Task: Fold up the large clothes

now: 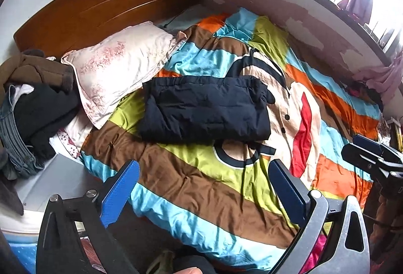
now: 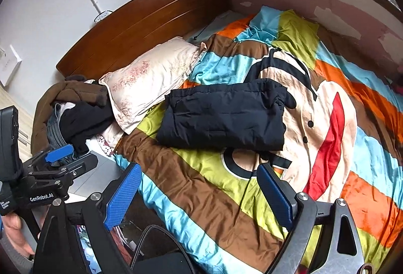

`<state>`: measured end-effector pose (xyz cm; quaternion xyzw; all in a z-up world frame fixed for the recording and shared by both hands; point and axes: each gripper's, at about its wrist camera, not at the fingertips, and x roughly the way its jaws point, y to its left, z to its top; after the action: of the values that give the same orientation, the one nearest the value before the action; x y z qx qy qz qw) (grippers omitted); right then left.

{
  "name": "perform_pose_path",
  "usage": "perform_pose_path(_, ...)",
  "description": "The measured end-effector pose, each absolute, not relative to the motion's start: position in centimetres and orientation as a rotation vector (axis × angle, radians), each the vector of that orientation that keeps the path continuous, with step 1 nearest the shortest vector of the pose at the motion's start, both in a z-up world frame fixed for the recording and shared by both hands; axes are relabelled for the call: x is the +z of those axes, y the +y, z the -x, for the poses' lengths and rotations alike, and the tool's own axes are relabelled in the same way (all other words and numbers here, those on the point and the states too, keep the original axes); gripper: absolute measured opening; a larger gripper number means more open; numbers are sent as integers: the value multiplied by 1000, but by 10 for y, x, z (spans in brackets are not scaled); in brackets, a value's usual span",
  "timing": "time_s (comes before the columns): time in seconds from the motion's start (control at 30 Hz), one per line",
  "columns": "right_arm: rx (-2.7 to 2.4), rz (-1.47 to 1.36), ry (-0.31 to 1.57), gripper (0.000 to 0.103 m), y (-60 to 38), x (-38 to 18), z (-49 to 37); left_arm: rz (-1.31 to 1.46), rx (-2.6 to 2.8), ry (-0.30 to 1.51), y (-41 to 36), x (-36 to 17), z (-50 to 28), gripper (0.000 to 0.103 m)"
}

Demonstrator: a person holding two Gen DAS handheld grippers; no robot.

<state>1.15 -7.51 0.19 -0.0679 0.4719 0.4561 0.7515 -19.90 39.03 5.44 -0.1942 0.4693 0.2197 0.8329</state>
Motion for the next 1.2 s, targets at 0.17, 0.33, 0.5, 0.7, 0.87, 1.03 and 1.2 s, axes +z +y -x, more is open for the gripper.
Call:
perform_pose_path(0.17, 1004, 149, 1027, 93, -72, 3, -17, 405, 467, 997, 396, 54, 196, 100)
perform_pose_path(0.33, 1021, 156, 1021, 93, -66, 4, -20, 412, 465, 1000, 397, 54, 193, 100)
perform_pose_path(0.5, 1027, 158, 1020, 93, -64, 4, -19, 419, 478, 1001, 389, 52, 194, 100)
perform_pose_path(0.7, 1025, 154, 1021, 93, -63, 4, -19, 421, 477, 999, 386, 50, 194, 100)
perform_pose_path(0.87, 1021, 152, 1021, 93, -62, 4, -19, 421, 476, 1001, 389, 50, 194, 100)
perform_pose_path(1.03, 1020, 149, 1021, 93, -62, 4, -18, 420, 471, 1003, 388, 50, 193, 100)
perform_pose_path(1.2, 1019, 150, 1021, 93, -61, 5, -17, 428, 476, 1000, 382, 48, 196, 100)
